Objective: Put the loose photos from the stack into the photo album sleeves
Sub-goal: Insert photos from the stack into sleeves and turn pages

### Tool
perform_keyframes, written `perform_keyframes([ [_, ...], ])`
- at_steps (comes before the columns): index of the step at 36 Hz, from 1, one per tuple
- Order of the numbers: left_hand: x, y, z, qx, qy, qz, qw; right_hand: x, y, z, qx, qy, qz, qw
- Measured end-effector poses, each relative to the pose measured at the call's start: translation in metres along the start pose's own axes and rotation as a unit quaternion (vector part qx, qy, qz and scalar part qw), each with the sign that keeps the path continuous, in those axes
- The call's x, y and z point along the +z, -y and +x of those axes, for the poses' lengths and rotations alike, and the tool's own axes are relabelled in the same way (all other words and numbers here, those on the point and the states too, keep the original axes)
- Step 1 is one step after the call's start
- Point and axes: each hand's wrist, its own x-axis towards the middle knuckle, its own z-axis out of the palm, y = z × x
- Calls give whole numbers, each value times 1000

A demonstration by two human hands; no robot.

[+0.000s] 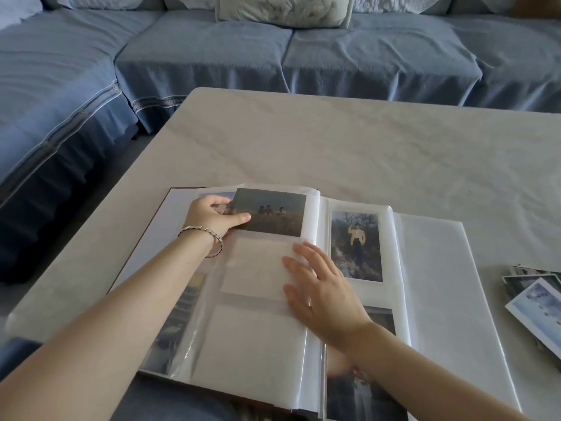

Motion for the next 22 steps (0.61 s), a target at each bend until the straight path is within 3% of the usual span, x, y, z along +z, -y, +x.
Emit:
perform_keyframes([
  [7, -3, -10, -1, -33, -8, -22, 999, -4, -11, 0, -25, 45, -7, 999],
  [16, -7, -16, -8, 51, 17, 57, 997, -12, -13, 6, -34, 82, -24, 996],
  [22, -8, -18, -7, 65, 11, 43, 997, -13, -15, 5, -25, 94, -11, 995],
])
